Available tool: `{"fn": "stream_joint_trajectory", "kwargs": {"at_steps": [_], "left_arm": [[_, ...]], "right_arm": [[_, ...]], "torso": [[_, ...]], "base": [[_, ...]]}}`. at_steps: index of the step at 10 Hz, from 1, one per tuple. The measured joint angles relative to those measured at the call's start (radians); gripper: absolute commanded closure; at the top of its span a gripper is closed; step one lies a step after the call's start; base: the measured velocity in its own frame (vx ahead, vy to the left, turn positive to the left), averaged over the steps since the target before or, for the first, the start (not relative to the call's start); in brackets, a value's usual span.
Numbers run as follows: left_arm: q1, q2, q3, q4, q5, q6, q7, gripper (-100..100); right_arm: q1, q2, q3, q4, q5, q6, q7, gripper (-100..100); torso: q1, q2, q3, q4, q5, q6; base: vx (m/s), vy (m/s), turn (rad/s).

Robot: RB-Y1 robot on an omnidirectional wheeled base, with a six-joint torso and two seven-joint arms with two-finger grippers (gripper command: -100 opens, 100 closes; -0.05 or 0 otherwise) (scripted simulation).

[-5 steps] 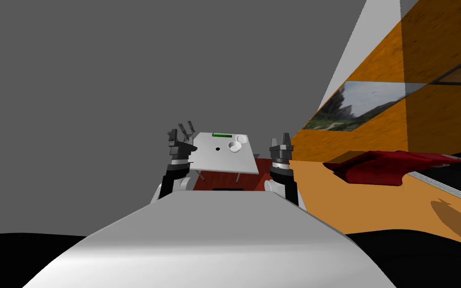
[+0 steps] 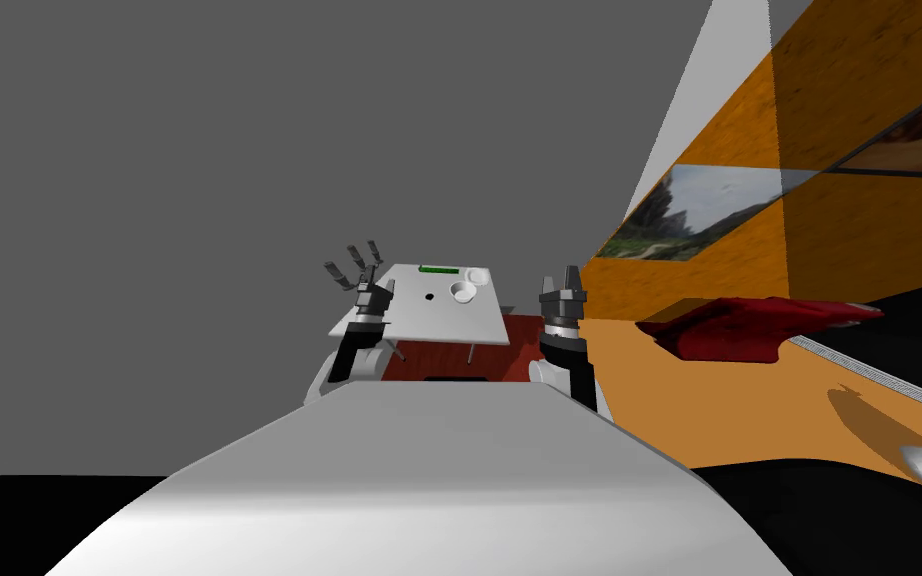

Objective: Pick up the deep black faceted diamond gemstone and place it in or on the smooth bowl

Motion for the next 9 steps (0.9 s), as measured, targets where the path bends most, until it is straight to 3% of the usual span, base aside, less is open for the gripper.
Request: {"fn": "stream_joint_trajectory", "kwargs": {"at_steps": [5, 9], "left_arm": [[-0.086, 0.075, 0.03, 0.108, -0.007, 0.076, 0.048, -100], [-0.135, 0.114, 0.049, 0.198, -0.009, 0.105, 0.078, -100]], "right_arm": [[0.0, 0.0, 0.0, 0.0, 0.0, 0.0, 0.0, 0], [0.0, 0.0, 0.0, 0.0, 0.0, 0.0, 0.0, 0]], "torso": [[0.002, -0.002, -0.001, 0.0, 0.0, 0.0], [0.004, -0.001, -0.001, 0.0, 0.001, 0.0]], "base": [[-0.02, -0.069, -0.024], [-0.022, -0.061, -0.024]]}}
